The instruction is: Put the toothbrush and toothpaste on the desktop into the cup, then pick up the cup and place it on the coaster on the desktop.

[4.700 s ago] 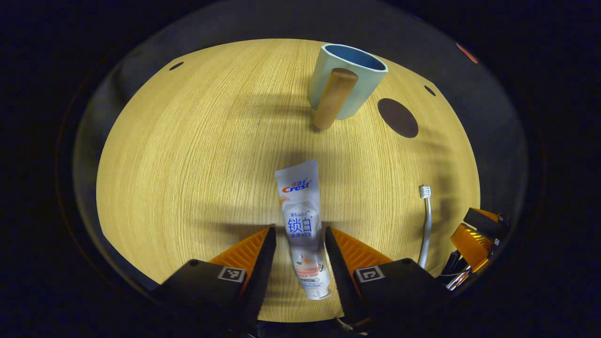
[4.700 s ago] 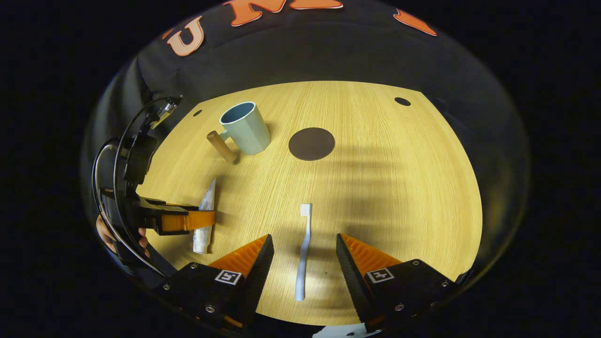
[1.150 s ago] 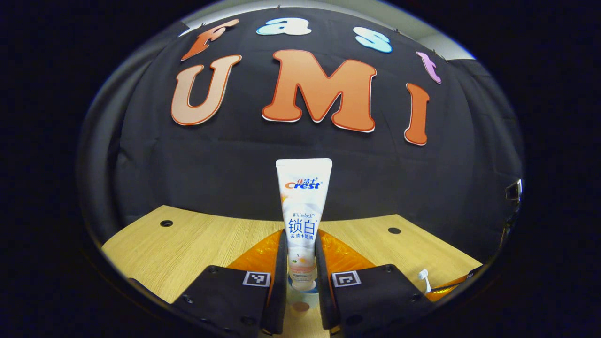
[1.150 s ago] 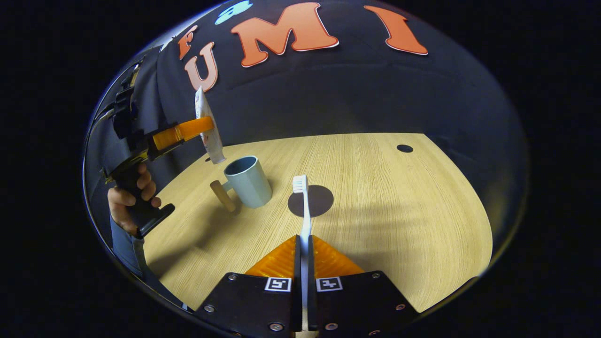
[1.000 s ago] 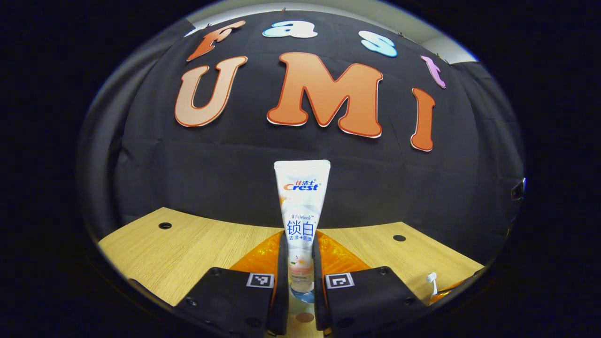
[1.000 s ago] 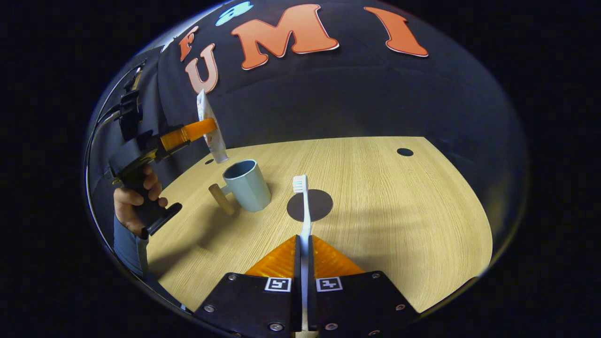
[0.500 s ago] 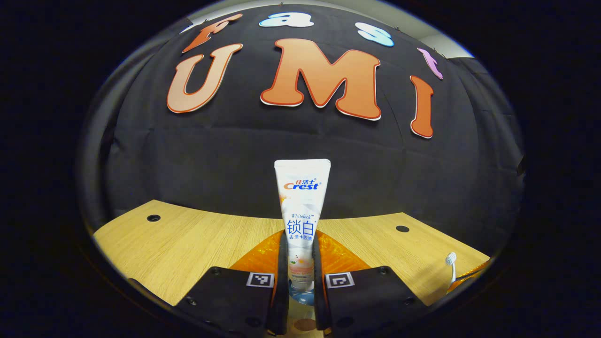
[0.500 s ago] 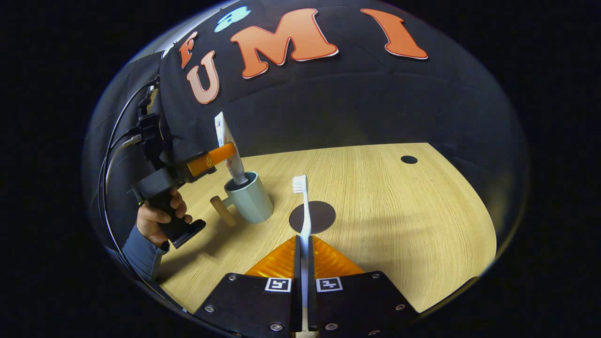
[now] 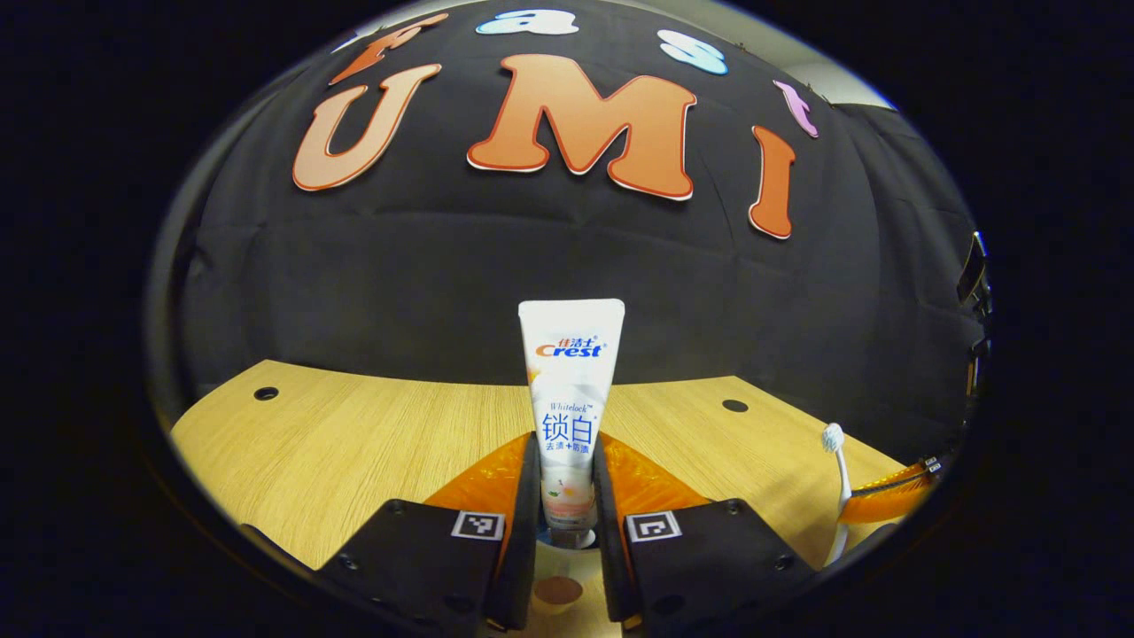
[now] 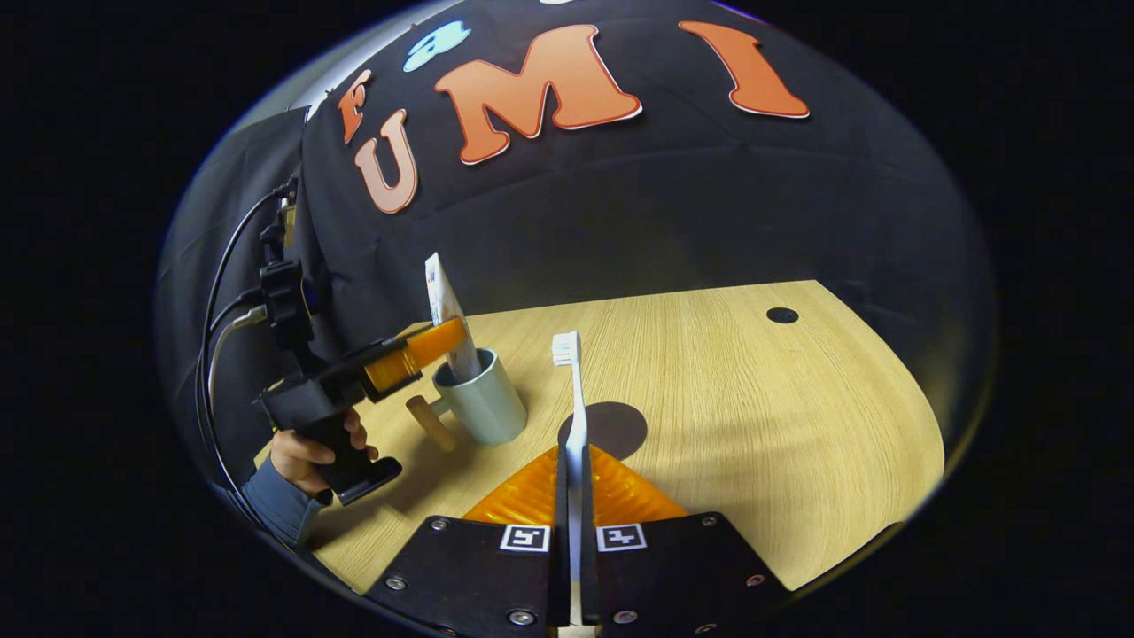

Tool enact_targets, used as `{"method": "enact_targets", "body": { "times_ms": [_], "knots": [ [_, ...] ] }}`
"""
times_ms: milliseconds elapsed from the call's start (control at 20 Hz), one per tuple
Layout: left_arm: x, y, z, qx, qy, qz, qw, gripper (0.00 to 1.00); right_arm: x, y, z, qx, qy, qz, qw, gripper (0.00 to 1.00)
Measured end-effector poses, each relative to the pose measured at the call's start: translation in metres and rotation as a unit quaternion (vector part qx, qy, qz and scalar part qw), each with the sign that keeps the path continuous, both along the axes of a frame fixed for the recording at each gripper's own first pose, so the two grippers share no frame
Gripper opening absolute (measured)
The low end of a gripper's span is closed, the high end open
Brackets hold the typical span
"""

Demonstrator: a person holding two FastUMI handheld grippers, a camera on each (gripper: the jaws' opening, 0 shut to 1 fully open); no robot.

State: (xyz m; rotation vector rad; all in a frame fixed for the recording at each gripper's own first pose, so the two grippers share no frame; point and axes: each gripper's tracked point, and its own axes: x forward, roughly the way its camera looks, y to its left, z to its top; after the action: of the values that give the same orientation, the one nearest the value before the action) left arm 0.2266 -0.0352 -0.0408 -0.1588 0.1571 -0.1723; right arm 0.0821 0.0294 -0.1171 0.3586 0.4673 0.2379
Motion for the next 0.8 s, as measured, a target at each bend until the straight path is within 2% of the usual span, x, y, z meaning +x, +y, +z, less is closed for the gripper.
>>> {"method": "enact_targets", "body": {
  "times_ms": [50, 150, 250, 400, 450, 700, 800],
  "knots": [
    [-0.003, 0.001, -0.002, 0.001, 0.002, -0.001, 1.000, 0.36, 0.001, 0.001, 0.002, 0.003, -0.004, 0.000, 1.000, 0.05],
    [-0.005, 0.004, -0.005, 0.000, 0.005, 0.001, 1.000, 0.43, 0.007, 0.004, 0.008, 0.008, -0.015, -0.001, 1.000, 0.05],
    [-0.011, 0.004, -0.009, -0.007, 0.015, -0.004, 1.000, 0.45, 0.013, 0.015, 0.016, 0.015, -0.026, 0.001, 1.000, 0.05],
    [-0.022, 0.012, 0.005, -0.007, -0.009, 0.004, 1.000, 0.59, 0.014, 0.022, 0.030, 0.026, -0.051, 0.003, 0.998, 0.05],
    [-0.026, 0.013, 0.012, -0.008, -0.017, 0.004, 1.000, 0.59, 0.013, 0.023, 0.035, 0.030, -0.061, 0.002, 0.998, 0.05],
    [-0.047, 0.021, 0.024, 0.012, -0.029, 0.006, 0.999, 0.94, 0.027, 0.033, 0.077, 0.066, -0.139, -0.001, 0.988, 0.05],
    [-0.058, 0.025, 0.028, 0.014, -0.034, 0.009, 0.999, 0.96, 0.036, 0.039, 0.085, 0.068, -0.162, 0.001, 0.984, 0.05]
  ]
}}
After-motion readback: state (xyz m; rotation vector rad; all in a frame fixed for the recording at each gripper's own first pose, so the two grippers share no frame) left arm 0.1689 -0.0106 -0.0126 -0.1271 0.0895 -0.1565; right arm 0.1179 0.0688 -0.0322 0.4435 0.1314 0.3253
